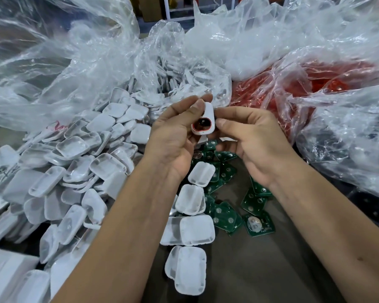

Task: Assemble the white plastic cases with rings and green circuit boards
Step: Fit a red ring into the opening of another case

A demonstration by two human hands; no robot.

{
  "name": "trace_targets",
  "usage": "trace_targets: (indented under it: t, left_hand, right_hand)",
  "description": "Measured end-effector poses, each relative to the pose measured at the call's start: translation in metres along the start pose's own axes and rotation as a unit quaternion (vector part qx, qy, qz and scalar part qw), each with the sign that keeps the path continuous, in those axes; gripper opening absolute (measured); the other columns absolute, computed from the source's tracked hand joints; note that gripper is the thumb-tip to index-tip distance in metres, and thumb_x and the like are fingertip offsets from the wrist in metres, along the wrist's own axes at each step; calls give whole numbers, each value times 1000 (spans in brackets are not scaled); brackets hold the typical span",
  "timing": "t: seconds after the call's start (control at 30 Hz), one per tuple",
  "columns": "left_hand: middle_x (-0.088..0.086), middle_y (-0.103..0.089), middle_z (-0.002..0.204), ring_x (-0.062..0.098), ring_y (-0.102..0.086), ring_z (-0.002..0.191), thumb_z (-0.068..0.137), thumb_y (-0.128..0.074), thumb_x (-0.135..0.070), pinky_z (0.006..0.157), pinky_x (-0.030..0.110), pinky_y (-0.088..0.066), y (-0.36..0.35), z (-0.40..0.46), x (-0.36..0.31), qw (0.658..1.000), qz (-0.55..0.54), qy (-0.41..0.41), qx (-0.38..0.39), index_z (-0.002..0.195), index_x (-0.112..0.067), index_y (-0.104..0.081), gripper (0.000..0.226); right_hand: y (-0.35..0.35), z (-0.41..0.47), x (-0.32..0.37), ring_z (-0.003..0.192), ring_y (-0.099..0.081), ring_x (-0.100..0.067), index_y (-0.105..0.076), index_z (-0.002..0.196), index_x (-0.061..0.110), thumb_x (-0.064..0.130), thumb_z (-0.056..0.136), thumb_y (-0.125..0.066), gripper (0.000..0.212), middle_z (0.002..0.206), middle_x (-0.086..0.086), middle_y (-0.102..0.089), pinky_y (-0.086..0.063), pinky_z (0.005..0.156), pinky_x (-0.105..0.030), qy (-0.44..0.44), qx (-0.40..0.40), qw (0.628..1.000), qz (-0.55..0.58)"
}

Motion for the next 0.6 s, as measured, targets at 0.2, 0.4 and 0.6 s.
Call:
trace_targets:
  t: [0.2, 0.4, 0.6]
  left_hand:
    - [9, -80, 95, 19, -75, 78, 92, -67, 3, 60, 29, -61, -3, -4, 5, 1000, 4, -20, -11, 88, -11, -65, 14]
    - [9, -79, 108, 24, -73, 91, 94, -68, -1, 63, 28, -58, -4, -5, 7, 999, 28, -29, -23, 88, -14, -64, 15]
    - [8, -80, 103, 28, -73, 92, 92, -72, -4, 72, 35, -58, -1, -4, 3, 995, 79, -58, -29, 92, -11, -67, 9]
  right_hand:
    - [-1, 0, -5, 71, -68, -13, -76, 108, 1, 9, 91, -75, 18, 89, -9, -76, -54, 54, -24, -41, 3, 999, 23]
    - [0, 0, -9, 71, -71, -11, -76, 101, 2, 3, 88, -76, 13, 88, -10, -77, -55, 55, -22, -48, 0, 998, 26]
    - [1, -1, -7, 78, -76, -19, -73, 104, 4, 5, 65, -85, 41, 87, -10, -79, -59, 68, -26, -31, -24, 999, 33]
Point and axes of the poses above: each hand's wrist, its own z-axis towards the middle knuckle, its own y-axis out of the back of the hand, x = y × z, the point moved 7 cm from there along z, towards the middle knuckle
